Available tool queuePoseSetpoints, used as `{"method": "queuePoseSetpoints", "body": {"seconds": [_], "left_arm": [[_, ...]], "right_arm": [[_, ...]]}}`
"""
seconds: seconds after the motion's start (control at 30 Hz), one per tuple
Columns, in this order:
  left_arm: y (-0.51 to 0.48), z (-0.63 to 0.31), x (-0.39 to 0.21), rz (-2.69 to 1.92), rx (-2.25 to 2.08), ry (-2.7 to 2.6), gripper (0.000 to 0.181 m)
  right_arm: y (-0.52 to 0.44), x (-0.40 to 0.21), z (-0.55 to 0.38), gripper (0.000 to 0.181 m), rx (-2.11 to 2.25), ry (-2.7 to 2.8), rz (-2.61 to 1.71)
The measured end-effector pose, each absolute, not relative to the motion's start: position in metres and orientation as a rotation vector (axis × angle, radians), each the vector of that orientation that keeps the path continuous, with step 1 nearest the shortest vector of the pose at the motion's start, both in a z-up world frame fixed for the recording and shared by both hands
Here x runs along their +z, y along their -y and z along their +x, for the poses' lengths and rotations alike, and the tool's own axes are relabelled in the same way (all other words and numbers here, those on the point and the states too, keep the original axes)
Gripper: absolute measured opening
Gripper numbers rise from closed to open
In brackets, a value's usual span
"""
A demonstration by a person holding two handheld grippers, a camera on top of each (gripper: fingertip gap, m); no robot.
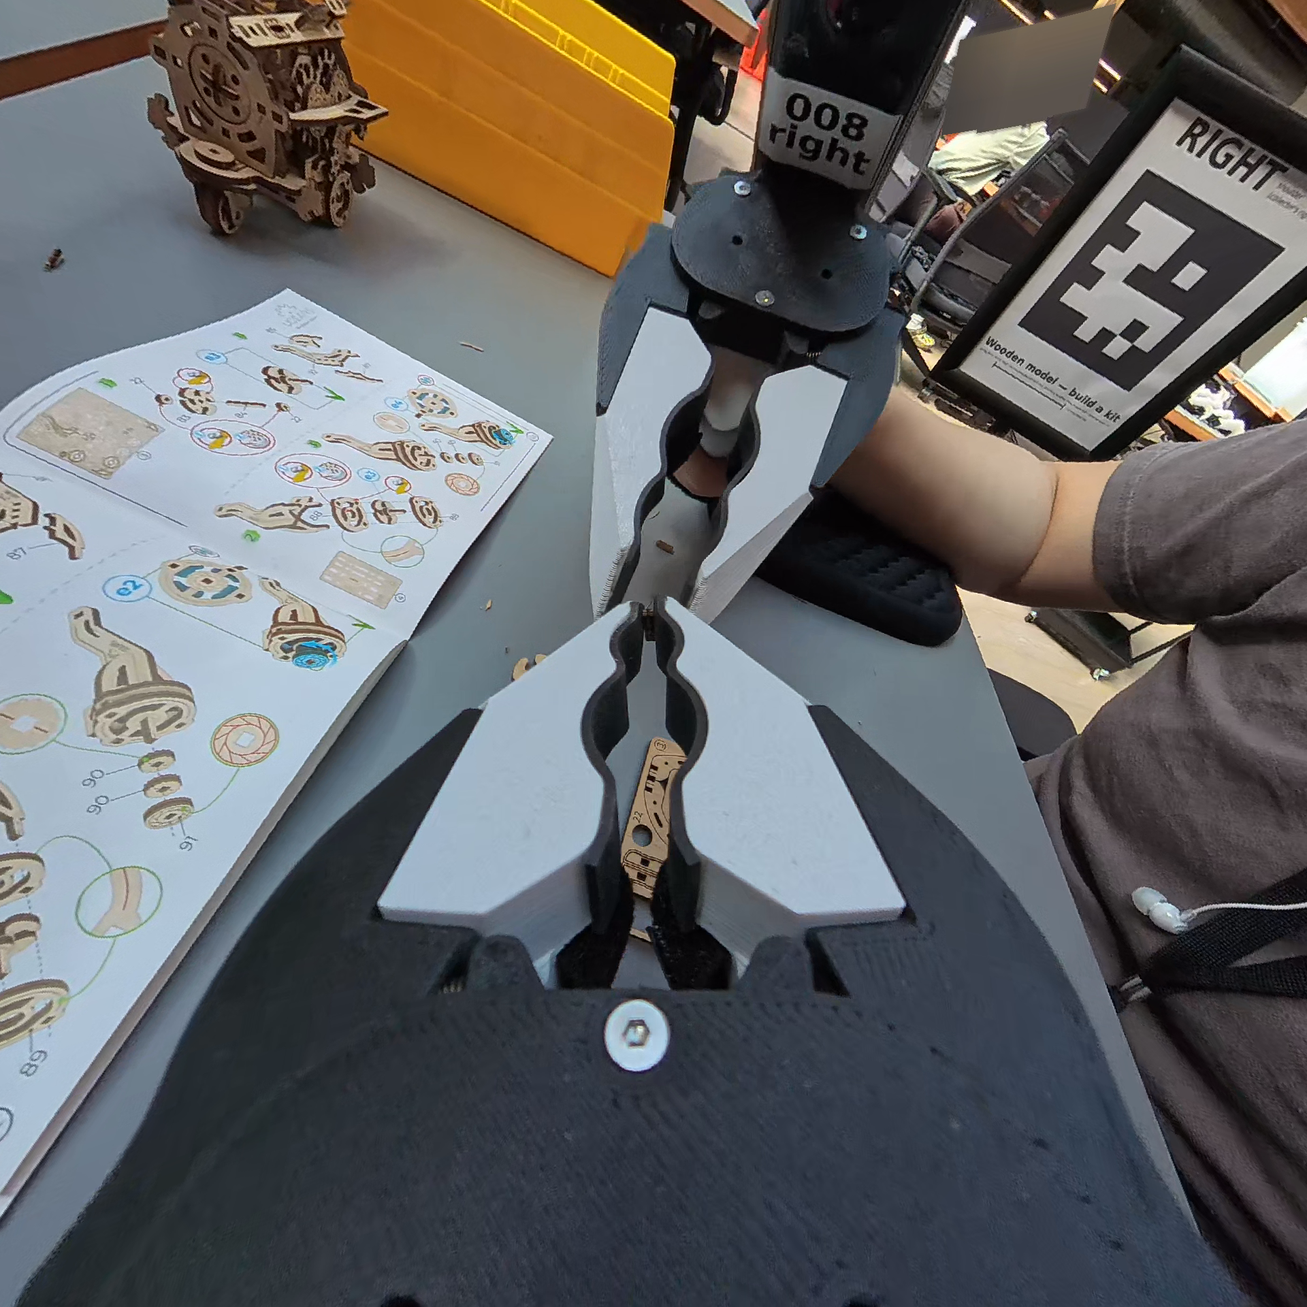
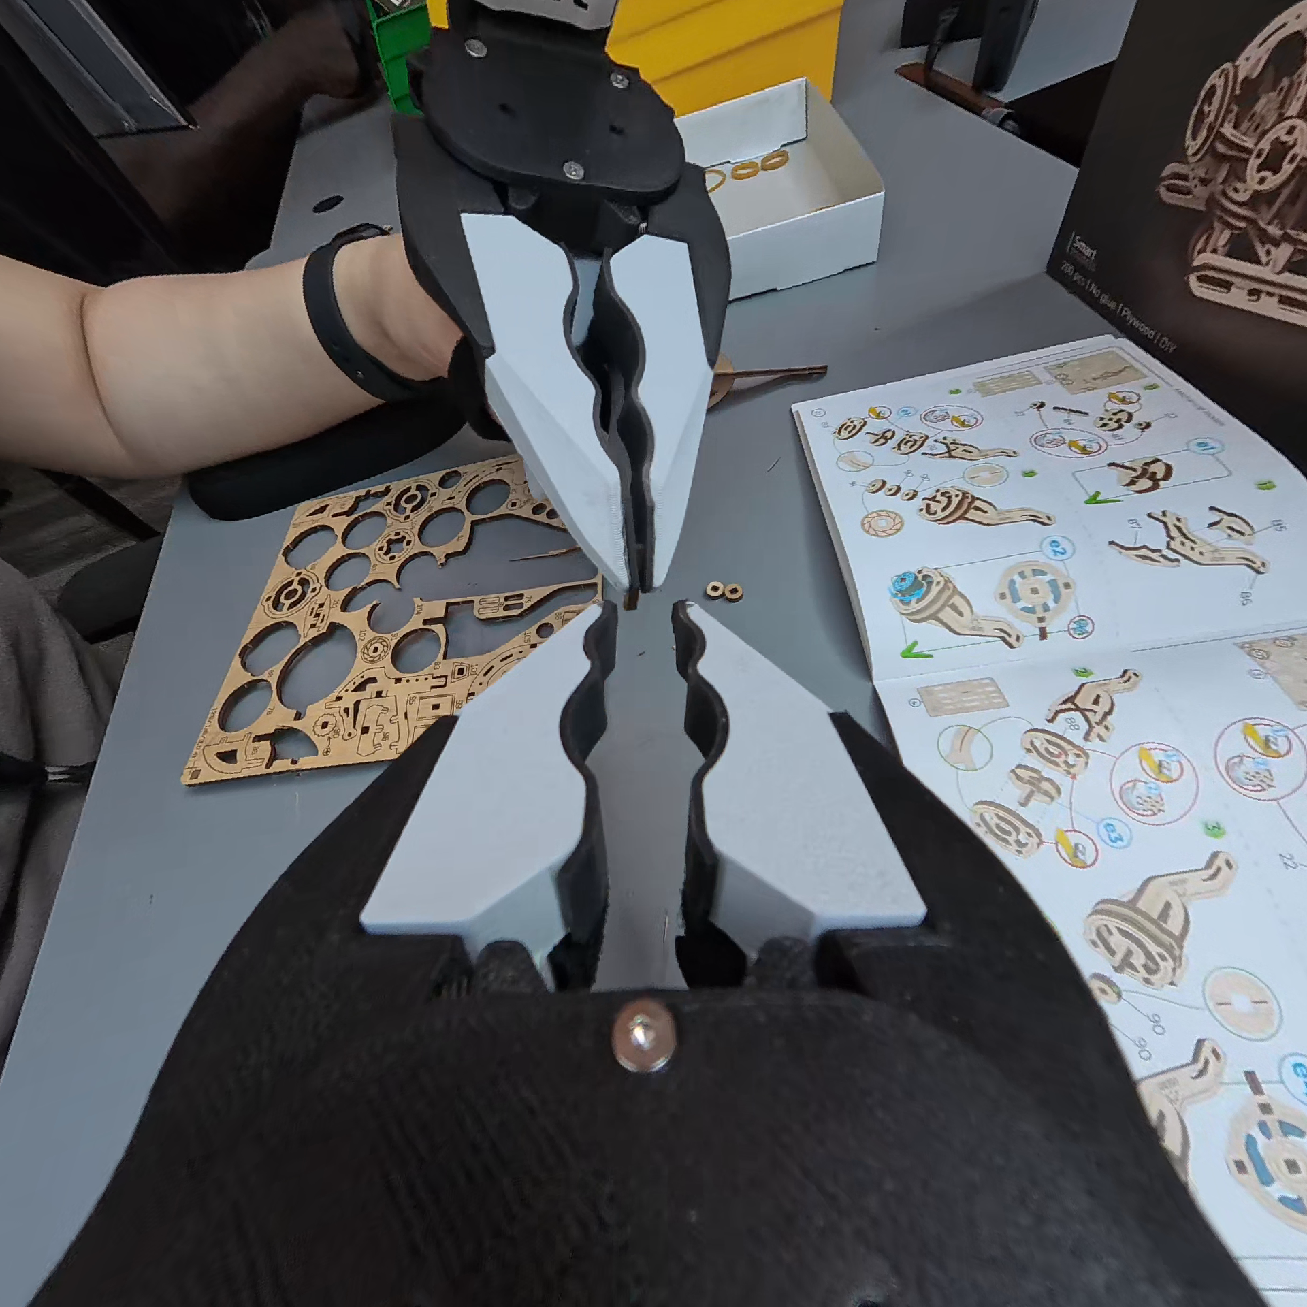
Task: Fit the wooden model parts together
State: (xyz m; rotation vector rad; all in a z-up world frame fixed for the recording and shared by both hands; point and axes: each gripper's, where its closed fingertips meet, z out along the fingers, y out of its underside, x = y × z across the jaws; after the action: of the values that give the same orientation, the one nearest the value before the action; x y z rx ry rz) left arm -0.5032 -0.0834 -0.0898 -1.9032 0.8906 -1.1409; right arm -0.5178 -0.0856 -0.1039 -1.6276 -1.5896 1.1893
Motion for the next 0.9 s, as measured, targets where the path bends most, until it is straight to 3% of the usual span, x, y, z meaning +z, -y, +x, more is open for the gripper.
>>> {"method": "queuePoseSetpoints", "body": {"seconds": [0.07,0.27,0.37,0.5,0.9], "left_arm": [[0.087,-0.501,-0.093,-1.908,-1.129,-0.926,0.001],[0.086,-0.500,-0.085,-1.875,-1.196,-0.877,0.002],[0.075,-0.506,-0.070,-1.822,-1.262,-0.742,0.022],[0.075,-0.510,-0.055,-1.740,-1.343,-0.687,0.018],[0.075,-0.503,-0.038,-1.625,-1.404,-0.620,0.009]], "right_arm": [[0.092,-0.105,-0.517,0.004,1.224,1.622,-1.621],[0.091,-0.095,-0.517,0.002,1.287,1.567,-1.636],[0.084,-0.075,-0.517,0.001,1.443,1.407,-1.639],[0.075,-0.054,-0.514,0.002,1.596,1.249,-1.584],[0.074,-0.043,-0.513,0.002,1.502,1.253,-1.494]]}}
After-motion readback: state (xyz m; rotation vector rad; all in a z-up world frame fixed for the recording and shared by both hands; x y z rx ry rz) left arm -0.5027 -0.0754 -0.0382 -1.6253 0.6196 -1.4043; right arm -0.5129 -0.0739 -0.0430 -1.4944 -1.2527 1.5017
